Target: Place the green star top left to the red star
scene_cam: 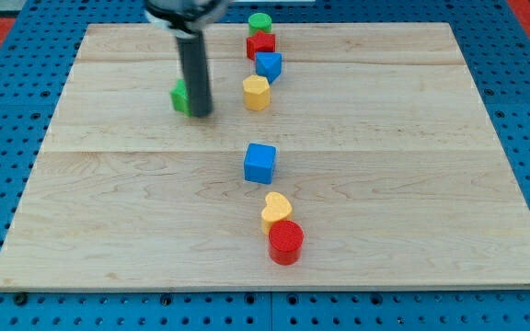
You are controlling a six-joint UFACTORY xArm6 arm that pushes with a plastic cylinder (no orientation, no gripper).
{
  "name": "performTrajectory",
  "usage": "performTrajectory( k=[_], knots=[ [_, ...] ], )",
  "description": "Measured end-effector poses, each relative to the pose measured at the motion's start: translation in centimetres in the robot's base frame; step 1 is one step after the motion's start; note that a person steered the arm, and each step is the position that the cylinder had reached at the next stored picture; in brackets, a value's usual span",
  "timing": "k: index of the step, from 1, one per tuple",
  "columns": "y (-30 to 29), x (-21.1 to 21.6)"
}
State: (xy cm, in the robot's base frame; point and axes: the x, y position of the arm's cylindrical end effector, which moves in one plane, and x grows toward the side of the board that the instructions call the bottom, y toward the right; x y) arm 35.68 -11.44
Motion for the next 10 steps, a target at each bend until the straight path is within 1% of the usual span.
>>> performTrajectory(
  k=[1,2,3,4,8,9,10],
  knots=[
    [-5.4,-4.5],
    [-5.9,-10.2],
    [-8.1,-11.1],
    [-4.6,-11.0],
    [-3.4,-11.0],
    [-0.1,-10.9],
    [4.6,-14.0]
  ],
)
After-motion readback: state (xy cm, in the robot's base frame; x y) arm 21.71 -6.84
